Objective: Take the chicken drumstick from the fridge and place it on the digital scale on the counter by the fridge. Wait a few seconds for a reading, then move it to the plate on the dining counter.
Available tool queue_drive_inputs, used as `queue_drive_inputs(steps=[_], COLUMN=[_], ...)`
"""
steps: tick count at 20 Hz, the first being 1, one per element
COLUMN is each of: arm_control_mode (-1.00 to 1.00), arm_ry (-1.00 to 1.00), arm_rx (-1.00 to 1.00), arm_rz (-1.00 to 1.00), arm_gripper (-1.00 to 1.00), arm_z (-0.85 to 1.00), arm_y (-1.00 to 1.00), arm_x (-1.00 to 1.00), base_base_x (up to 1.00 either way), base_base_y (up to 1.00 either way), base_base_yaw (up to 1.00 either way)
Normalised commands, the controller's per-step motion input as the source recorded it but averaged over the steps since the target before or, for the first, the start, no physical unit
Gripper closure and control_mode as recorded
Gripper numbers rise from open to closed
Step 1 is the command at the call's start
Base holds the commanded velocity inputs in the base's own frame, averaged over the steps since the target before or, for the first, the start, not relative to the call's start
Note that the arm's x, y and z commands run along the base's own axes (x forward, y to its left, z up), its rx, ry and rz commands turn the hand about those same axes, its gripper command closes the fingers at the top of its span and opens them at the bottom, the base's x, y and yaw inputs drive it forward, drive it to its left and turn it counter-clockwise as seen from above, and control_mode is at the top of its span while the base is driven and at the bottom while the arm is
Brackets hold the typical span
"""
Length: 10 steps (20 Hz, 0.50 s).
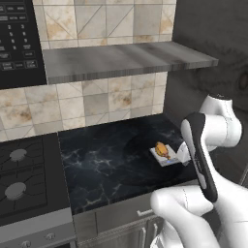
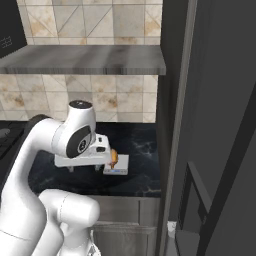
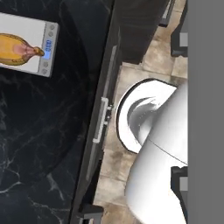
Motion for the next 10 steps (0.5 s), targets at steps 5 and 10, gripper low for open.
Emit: queue_drive_inputs(steps=[5,10], arm_control_mode=[-1.00,-1.00], arm_ry=[-0.03,0.00], arm_rx=[0.00,0.00], arm_rz=[0.00,0.00], arm_gripper=[-1.00,-1.00], arm_z=[0.42,0.04], arm_y=[0.11,0.00], arm_x=[-0.90,-0.18], base_base_x=[0.00,0.00], base_base_y=[0.00,0.00], base_base_yaw=[0.00,0.00])
